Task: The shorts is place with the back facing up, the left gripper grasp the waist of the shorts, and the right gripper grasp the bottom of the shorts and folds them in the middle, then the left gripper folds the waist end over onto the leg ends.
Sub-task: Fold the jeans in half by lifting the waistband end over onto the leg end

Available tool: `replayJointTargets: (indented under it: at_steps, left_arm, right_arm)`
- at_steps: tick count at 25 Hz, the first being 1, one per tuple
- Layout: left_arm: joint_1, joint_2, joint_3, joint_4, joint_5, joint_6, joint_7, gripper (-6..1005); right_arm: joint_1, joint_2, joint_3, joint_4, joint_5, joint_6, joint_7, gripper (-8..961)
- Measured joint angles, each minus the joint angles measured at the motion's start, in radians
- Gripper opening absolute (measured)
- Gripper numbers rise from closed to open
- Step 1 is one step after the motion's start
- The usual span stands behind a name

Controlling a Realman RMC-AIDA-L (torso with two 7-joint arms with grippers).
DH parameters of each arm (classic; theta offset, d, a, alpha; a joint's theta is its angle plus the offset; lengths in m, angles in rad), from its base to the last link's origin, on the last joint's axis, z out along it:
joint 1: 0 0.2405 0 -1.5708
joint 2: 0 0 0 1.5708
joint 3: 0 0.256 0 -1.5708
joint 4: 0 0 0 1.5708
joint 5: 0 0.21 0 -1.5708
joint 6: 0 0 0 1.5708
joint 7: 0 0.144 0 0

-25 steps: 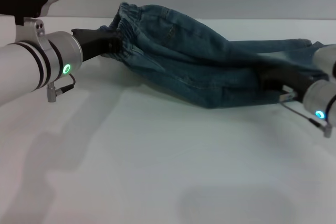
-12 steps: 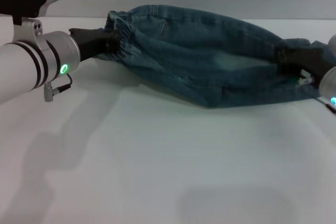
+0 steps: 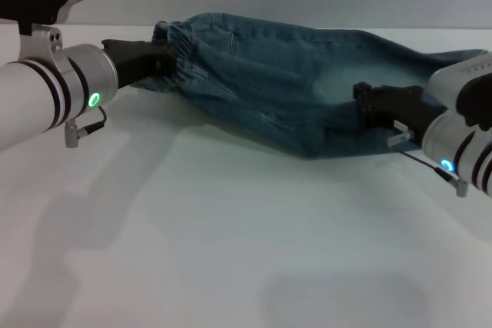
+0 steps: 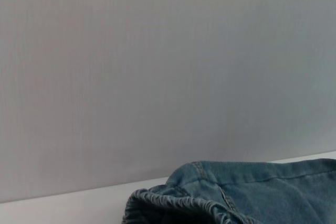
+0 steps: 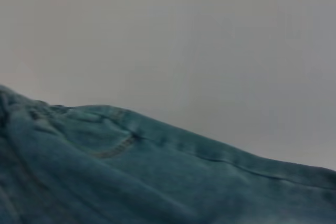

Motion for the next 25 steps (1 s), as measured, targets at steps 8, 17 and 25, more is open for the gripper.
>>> replayJointTargets:
  at_steps: [8, 17, 25]
  left_arm:
    - [0.001, 0.000, -0.004, -0.004, 0.000, 0.001, 0.012, 43]
    - [0.032, 0.000, 0.018, -0.088, -0.001, 0.014, 0.012, 43]
    - [0.059, 0.000, 0.073, -0.172, -0.003, 0.027, 0.024, 44]
  right_arm:
    - [-0.073, -0.007, 0.035, 0.049, -0.010, -0.021, -0.001, 0]
    - [-0.064, 0.003, 0.037, 0.062, -0.009, -0.042, -0.007, 0]
    - [0.006, 0.007, 0.016, 0.046, 0.021, -0.100, -0.004, -1]
